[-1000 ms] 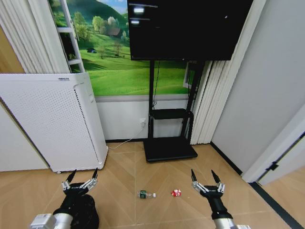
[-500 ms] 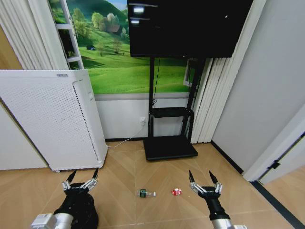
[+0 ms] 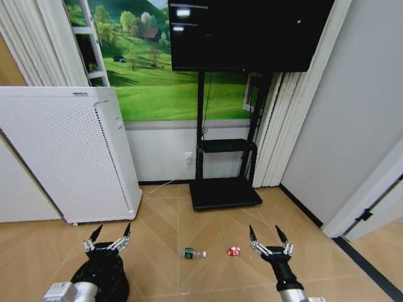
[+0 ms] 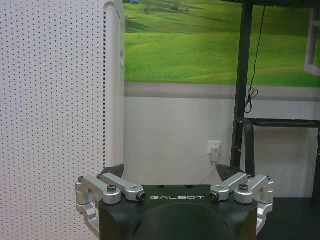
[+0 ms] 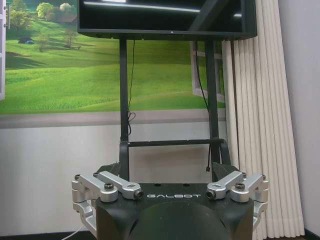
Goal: Pick up the trash bin and place the garbage on the floor into it.
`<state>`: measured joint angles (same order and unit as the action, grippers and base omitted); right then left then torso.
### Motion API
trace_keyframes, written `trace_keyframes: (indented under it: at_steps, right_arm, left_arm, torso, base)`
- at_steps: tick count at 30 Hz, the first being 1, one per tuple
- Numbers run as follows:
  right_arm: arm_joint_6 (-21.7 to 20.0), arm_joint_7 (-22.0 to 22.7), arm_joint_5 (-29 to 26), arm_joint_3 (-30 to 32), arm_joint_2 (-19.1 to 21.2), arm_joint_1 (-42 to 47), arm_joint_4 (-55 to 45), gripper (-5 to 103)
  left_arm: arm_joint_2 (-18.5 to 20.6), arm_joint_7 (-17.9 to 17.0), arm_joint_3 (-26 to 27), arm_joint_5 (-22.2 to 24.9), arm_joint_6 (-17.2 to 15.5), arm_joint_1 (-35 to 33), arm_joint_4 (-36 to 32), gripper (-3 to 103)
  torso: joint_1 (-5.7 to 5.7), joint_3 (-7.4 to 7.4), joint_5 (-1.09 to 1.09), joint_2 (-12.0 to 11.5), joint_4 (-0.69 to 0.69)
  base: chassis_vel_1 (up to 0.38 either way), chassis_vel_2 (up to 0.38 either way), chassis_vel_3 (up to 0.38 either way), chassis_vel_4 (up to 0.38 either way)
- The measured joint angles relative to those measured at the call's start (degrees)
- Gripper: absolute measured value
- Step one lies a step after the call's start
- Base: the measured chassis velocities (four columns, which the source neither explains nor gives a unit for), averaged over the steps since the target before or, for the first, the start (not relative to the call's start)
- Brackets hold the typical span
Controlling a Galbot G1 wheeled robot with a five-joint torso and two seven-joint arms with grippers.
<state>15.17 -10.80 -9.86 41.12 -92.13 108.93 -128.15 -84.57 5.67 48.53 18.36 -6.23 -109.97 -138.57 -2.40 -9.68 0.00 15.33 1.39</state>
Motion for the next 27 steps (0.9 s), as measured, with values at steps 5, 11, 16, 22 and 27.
trace_keyframes:
  at_steps: [5, 11, 16, 22, 27]
  right_arm:
    - [-0.1, 0.1, 0.1, -0.1, 0.0, 0.0, 0.1, 100]
    - [-0.2, 0.1, 0.2, -0.1, 0.0, 0.0, 0.2, 100]
    - [-0.1, 0.3, 0.2, -0.1, 0.0, -0.1, 0.3, 100]
    - [-0.8, -1.5, -0.4, 0.3, 0.0, -0.1, 0.4, 100]
    - [-1.1, -2.0, -0.3, 0.3, 0.0, 0.0, 0.4, 100]
  left_arm:
    - [0.0, 0.0, 0.0, 0.0, 0.0, -0.1, 0.0, 100]
    - [0.0, 0.0, -0.1, -0.1, 0.0, 0.0, 0.2, 100]
    - [-0.1, 0.0, -0.1, -0.1, 0.0, 0.1, 0.4, 100]
    - [-0.2, 0.0, 0.1, 0.0, 0.1, 0.2, 0.5, 100]
    - [-0.4, 0.0, 0.2, 0.0, 0.2, 0.3, 0.5, 100]
  torso:
    - [0.34, 0.74, 0.00, -1.1, 0.00]
    - [0.79, 1.60, 0.00, -2.4, 0.00]
    - [1.09, 2.41, 0.00, -3.5, 0.00]
    - [1.44, 3.46, 0.00, -4.9, 0.00]
    - [1.80, 4.20, 0.00, -6.0, 0.00]
  base:
    - [0.000, 0.000, 0.000, 0.000]
    - [0.000, 0.000, 0.000, 0.000]
    - [0.000, 0.000, 0.000, 0.000]
    - [0.000, 0.000, 0.000, 0.000]
    - [0.000, 0.000, 0.000, 0.000]
